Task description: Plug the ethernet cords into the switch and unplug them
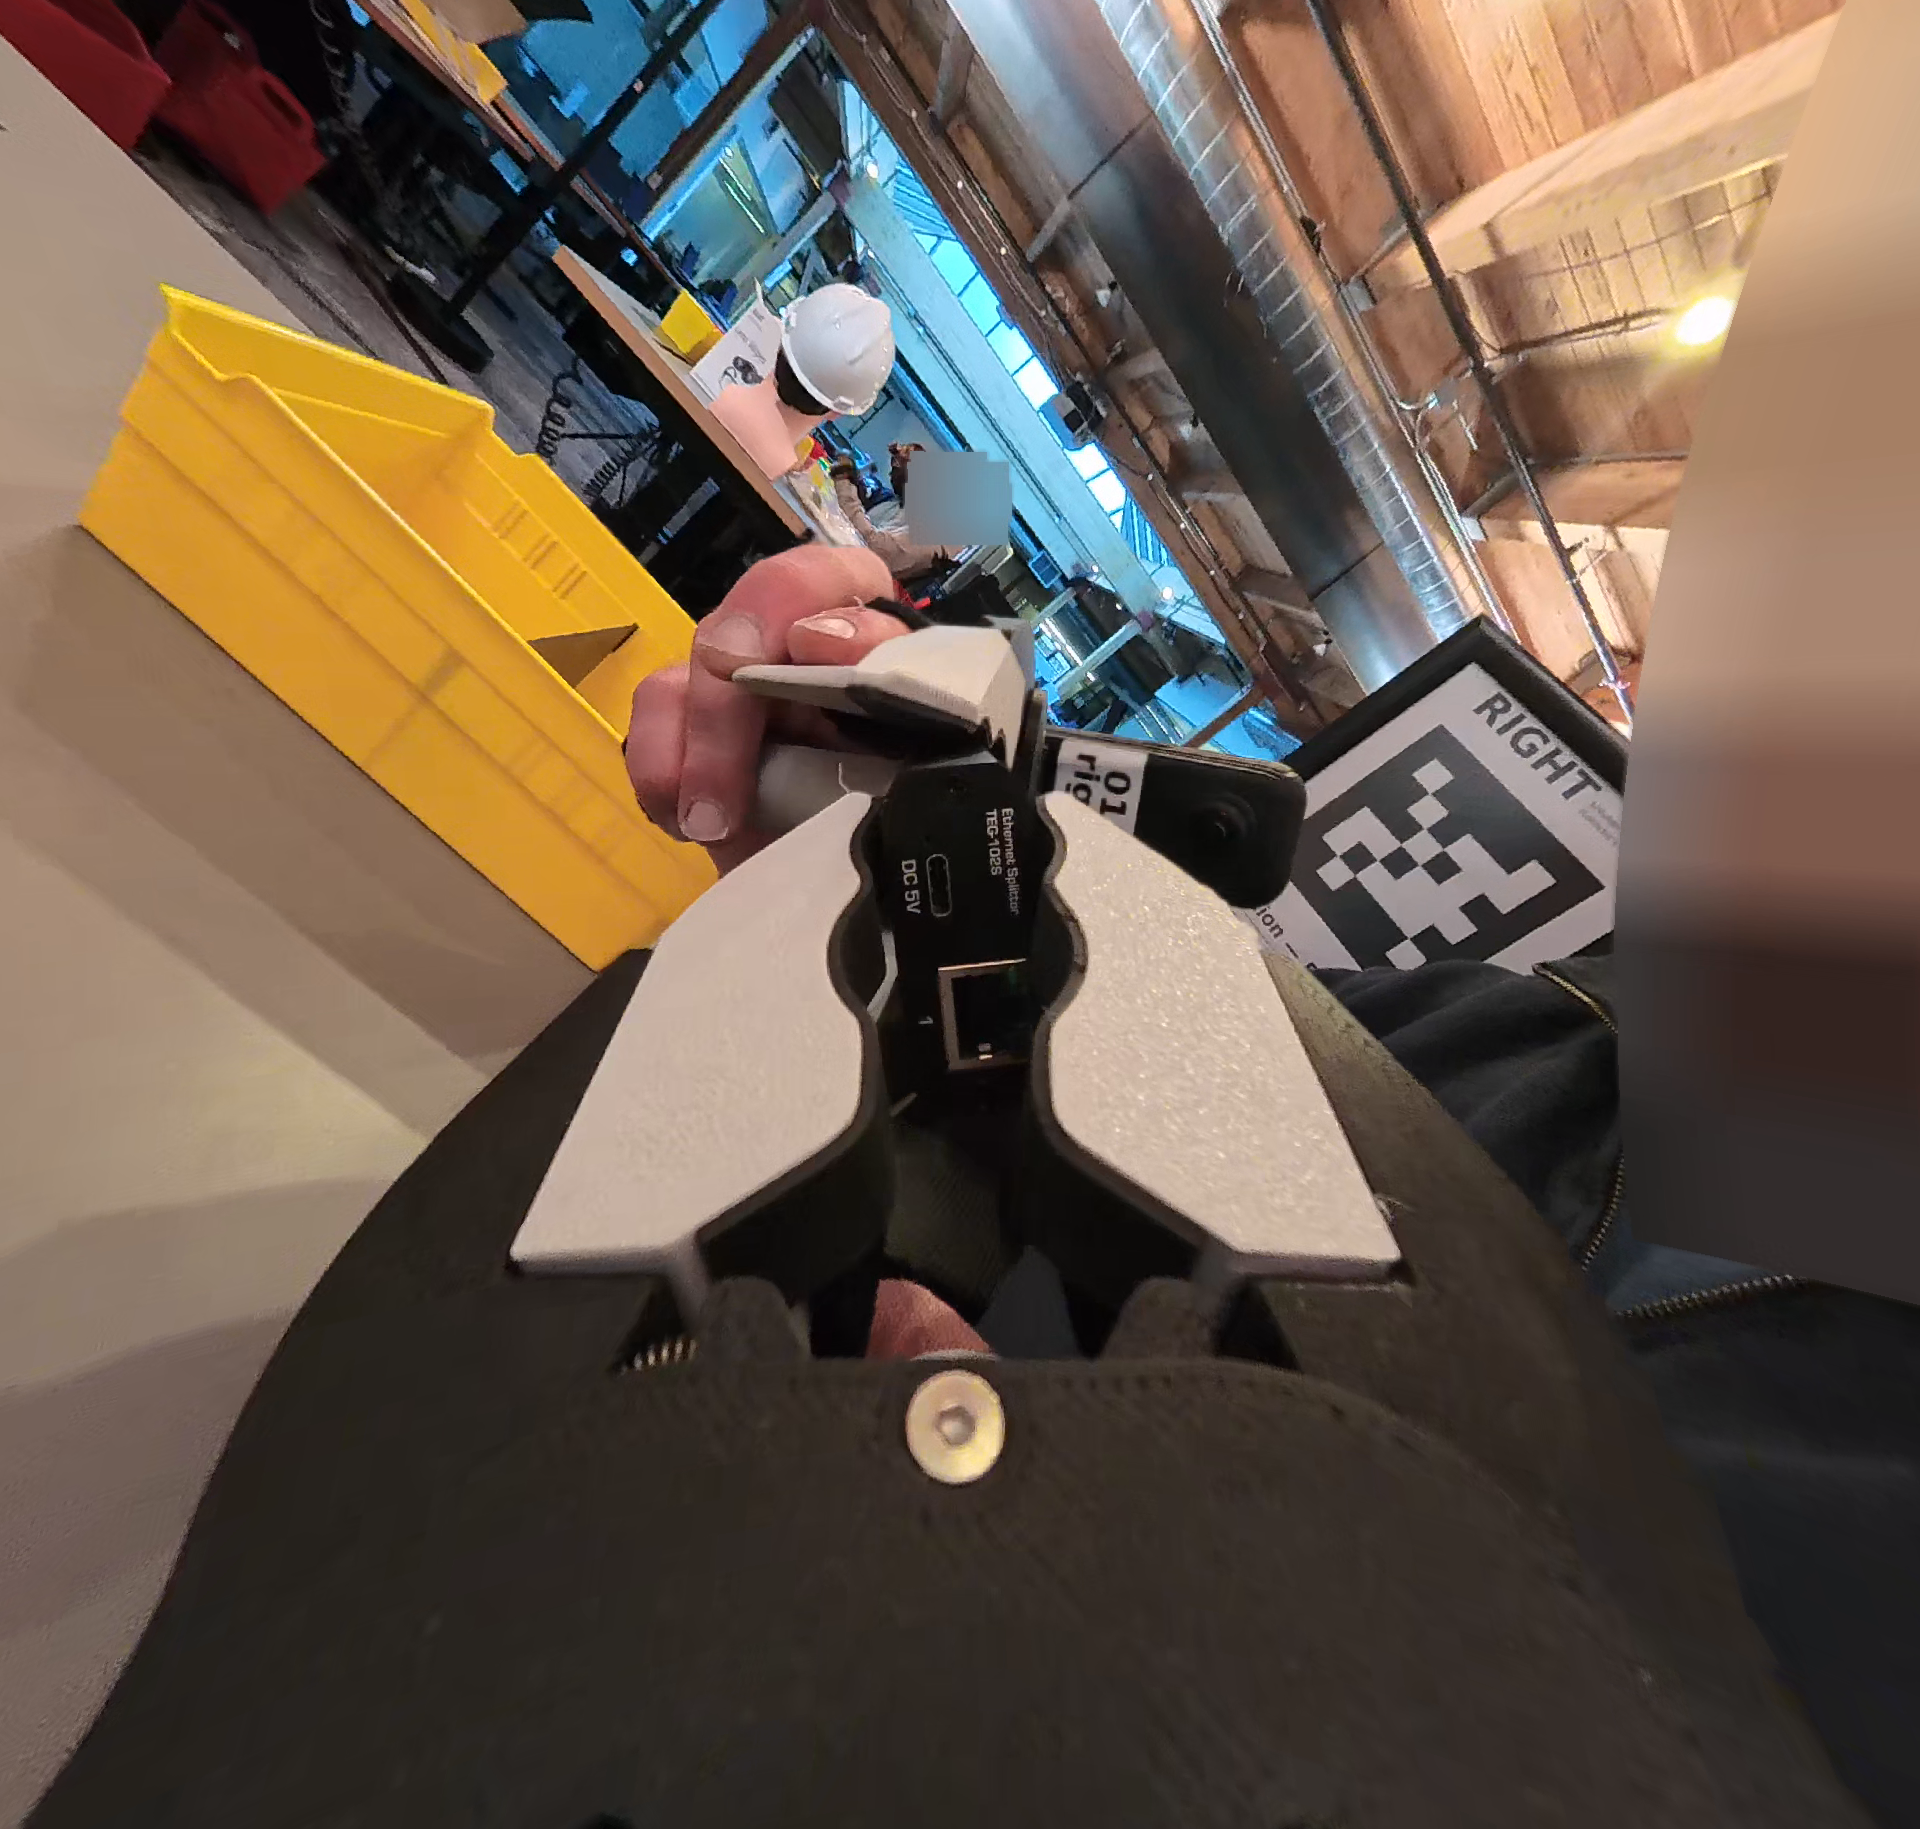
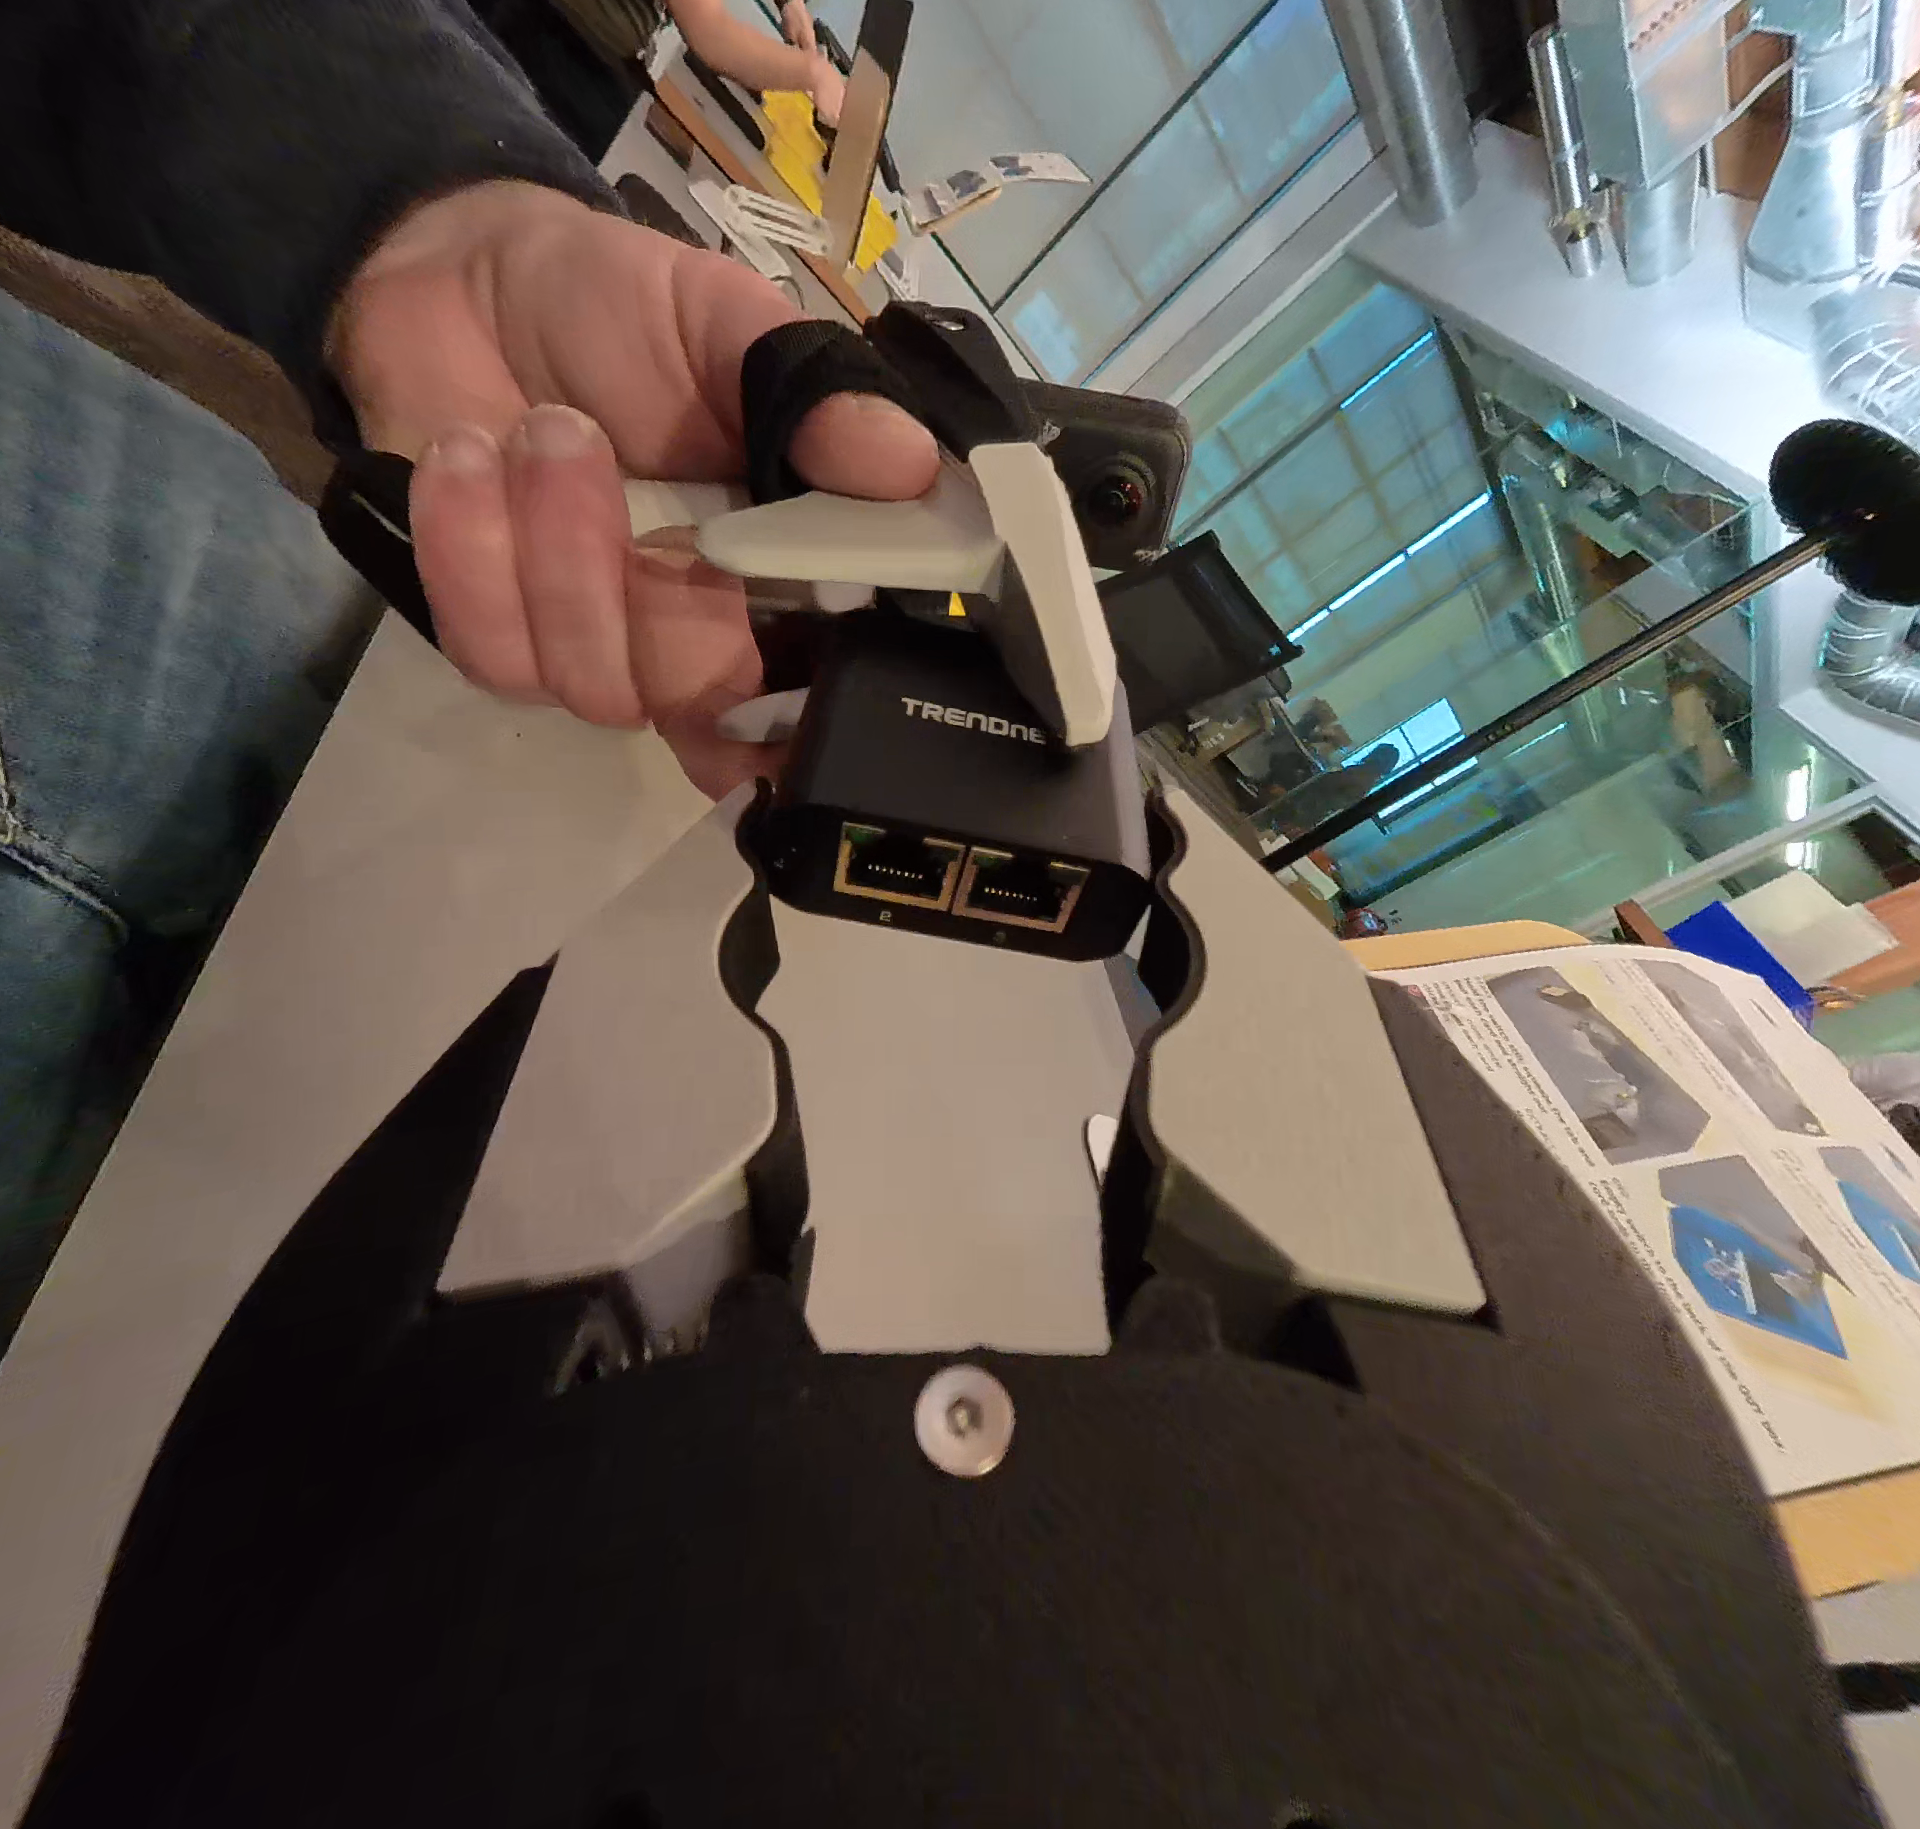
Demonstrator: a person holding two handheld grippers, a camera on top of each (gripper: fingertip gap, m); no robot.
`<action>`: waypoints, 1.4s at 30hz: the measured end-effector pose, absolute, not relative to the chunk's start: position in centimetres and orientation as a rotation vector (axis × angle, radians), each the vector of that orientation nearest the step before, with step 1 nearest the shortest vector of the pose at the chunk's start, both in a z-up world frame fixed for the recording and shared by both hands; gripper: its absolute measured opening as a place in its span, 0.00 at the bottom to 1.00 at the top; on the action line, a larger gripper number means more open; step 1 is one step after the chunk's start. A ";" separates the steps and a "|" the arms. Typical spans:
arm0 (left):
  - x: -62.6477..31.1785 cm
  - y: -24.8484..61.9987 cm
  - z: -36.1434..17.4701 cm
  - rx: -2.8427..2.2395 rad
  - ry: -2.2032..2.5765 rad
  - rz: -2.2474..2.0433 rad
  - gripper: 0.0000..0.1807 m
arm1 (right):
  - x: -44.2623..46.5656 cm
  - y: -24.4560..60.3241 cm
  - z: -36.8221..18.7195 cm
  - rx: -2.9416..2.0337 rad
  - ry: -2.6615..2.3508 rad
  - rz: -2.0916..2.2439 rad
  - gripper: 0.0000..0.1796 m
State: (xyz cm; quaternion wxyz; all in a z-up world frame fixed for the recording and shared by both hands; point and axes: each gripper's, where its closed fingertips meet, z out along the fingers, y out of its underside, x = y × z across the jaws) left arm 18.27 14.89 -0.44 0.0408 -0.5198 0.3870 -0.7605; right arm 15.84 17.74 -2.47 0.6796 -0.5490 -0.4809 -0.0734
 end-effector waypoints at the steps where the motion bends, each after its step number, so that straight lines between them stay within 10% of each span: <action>1: 18.2 14.8 -0.5 -1.592 1.179 -2.335 0.13 | 15.8 17.7 -2.5 -1.235 -1.085 -0.159 0.37; 22: 18.2 15.0 -0.8 -1.577 1.096 -2.424 0.14 | 15.3 16.7 -2.4 -1.302 -1.025 0.123 0.33; 25: 18.1 15.6 -1.2 -1.595 1.135 -2.341 0.28 | 15.8 16.4 -1.7 -1.292 -0.969 0.202 0.33; 42: -1.9 35.3 0.0 -1.604 1.408 -0.474 0.34 | 18.6 17.1 -2.0 -1.342 -0.733 0.455 0.33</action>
